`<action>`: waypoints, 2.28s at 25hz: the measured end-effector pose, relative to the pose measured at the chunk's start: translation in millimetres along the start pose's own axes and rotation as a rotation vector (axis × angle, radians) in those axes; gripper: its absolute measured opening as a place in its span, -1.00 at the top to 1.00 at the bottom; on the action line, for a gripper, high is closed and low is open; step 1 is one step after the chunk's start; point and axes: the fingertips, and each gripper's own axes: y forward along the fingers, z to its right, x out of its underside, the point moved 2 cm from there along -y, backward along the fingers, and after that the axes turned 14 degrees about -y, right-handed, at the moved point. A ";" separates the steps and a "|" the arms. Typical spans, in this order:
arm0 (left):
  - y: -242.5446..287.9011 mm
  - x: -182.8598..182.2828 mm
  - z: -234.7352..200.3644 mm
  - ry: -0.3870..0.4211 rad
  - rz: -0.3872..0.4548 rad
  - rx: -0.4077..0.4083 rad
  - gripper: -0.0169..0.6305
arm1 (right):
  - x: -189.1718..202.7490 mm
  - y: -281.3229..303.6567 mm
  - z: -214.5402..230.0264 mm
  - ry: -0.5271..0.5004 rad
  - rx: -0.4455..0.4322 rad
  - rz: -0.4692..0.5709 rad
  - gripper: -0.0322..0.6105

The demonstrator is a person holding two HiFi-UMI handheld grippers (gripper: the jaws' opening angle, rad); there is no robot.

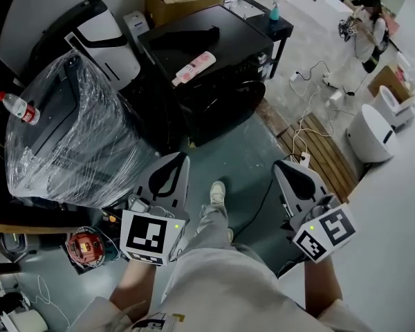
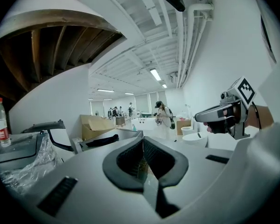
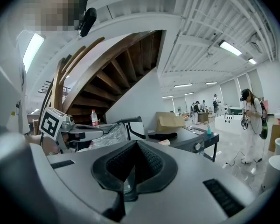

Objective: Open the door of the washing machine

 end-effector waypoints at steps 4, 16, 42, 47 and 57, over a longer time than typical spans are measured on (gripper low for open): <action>20.0 9.7 -5.1 0.018 -0.020 0.013 0.88 | 5.0 7.8 16.6 0.012 0.009 0.000 0.82; 115.8 15.8 -39.4 -0.037 -0.082 0.029 0.88 | 33.7 96.9 78.3 0.011 -0.062 -0.087 0.82; 320.9 90.5 -171.6 -0.169 -0.351 0.018 0.88 | 159.0 353.2 213.0 -0.163 -0.304 -0.548 0.33; 338.1 107.5 -174.8 -0.210 -0.380 -0.031 0.88 | 185.9 373.4 231.0 -0.200 -0.386 -0.595 0.30; 371.2 134.4 -173.3 -0.360 -0.410 -0.245 0.88 | 243.9 413.1 273.3 -0.301 -0.630 -0.668 0.24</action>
